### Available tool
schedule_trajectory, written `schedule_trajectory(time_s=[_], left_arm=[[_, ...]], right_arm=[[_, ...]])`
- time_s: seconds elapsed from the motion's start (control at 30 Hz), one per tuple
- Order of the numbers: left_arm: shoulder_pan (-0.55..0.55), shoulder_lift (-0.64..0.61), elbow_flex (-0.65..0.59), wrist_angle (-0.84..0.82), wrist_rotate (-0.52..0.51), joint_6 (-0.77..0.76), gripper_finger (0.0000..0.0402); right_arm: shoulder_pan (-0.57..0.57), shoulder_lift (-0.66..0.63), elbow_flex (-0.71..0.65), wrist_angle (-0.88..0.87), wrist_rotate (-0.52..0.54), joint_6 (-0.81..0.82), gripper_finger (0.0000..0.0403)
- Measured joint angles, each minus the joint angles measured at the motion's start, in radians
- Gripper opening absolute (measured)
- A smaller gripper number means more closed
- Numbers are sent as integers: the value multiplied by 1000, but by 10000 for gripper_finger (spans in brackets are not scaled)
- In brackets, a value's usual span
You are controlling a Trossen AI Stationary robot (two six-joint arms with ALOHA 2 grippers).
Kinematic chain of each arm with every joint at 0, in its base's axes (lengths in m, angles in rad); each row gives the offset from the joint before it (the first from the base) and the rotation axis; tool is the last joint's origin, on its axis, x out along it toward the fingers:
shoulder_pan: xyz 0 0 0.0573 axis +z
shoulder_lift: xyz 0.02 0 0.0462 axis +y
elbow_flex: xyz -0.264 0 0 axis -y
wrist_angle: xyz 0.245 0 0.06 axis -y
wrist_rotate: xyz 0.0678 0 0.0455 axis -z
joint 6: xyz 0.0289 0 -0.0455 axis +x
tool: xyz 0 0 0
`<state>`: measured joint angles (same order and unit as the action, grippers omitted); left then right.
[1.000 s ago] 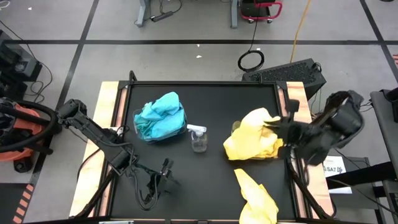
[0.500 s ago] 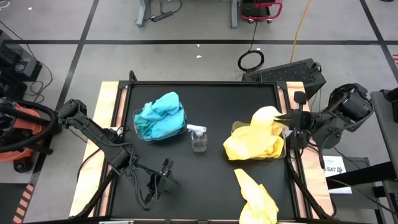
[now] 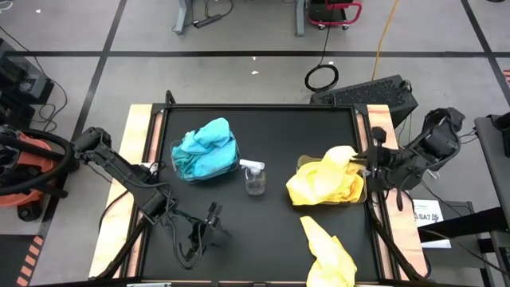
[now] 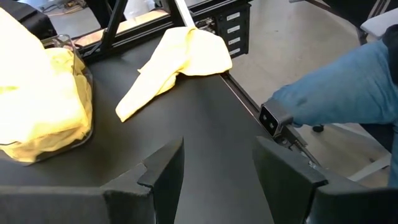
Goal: Sort microfiber towel by color & place in baskets
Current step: Put the yellow microfiber towel into the bottom transparent bin
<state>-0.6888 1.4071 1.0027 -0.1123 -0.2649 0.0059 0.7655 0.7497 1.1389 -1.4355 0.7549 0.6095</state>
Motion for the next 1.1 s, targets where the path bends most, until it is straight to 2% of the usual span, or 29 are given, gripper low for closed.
schedule_trajectory(time_s=[0.37,0.67,0.93,1.1], left_arm=[[1,0,0,8,-3,0,197],[1,-1,0,22,-6,0,197],[2,-1,0,30,-6,0,197],[2,-1,0,30,-8,0,197]], right_arm=[[0,-21,-234,326,-78,-44,0],[0,-21,-390,387,-90,80,0],[0,-20,-512,567,-119,29,0],[-2,-21,-588,593,-124,92,0]])
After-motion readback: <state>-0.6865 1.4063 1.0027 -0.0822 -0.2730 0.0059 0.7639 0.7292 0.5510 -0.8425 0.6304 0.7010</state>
